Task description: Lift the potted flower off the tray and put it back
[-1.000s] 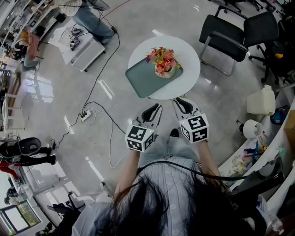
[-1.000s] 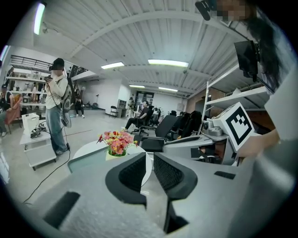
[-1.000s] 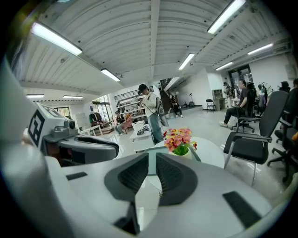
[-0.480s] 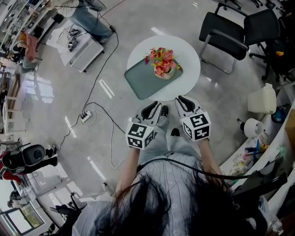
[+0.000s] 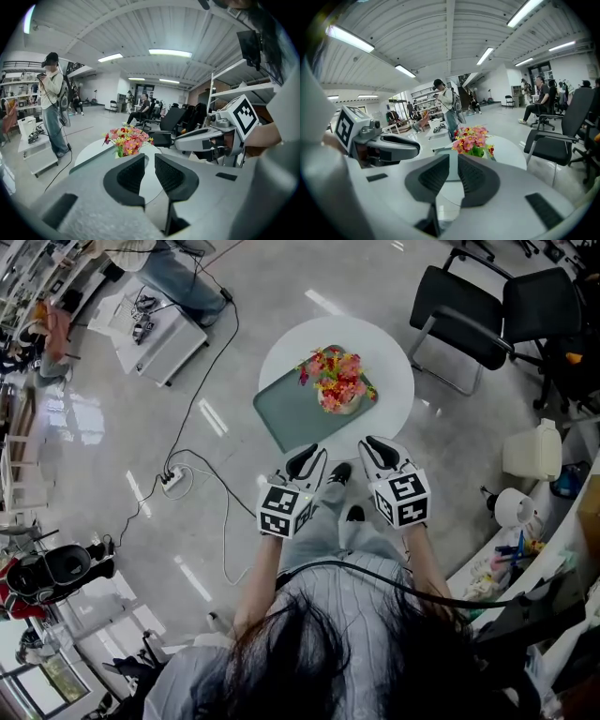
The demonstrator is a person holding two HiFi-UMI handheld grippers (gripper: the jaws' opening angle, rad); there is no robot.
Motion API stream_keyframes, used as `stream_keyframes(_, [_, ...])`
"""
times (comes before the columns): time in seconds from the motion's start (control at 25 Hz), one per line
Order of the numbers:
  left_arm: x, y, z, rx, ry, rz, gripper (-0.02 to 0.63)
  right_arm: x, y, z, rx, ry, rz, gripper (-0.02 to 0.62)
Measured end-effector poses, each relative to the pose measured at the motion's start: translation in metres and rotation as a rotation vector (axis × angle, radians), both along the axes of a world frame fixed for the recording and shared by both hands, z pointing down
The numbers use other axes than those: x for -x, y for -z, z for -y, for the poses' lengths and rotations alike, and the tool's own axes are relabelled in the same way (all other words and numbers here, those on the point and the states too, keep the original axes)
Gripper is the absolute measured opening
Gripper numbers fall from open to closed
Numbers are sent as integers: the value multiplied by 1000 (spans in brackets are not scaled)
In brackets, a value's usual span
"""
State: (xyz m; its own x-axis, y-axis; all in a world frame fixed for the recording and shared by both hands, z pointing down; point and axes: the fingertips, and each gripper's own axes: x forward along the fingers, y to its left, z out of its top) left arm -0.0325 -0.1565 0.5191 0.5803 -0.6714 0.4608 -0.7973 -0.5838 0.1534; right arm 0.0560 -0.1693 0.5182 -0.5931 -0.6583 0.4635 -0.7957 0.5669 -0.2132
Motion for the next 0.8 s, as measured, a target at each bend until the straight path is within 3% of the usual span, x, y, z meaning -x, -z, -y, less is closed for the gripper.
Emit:
stream_keyframes(0.32, [14,-27,31,34,-73,68,61,3,-30,29,50,-4,-40,63])
stream_keyframes(0.44, [19,-40,44,53,-101,85,61,3,-40,40,29,0,-74,63])
stream_keyframes(0.8, [29,-85,88,78,-209,166,61,14,-85,68,62,65,-151,66])
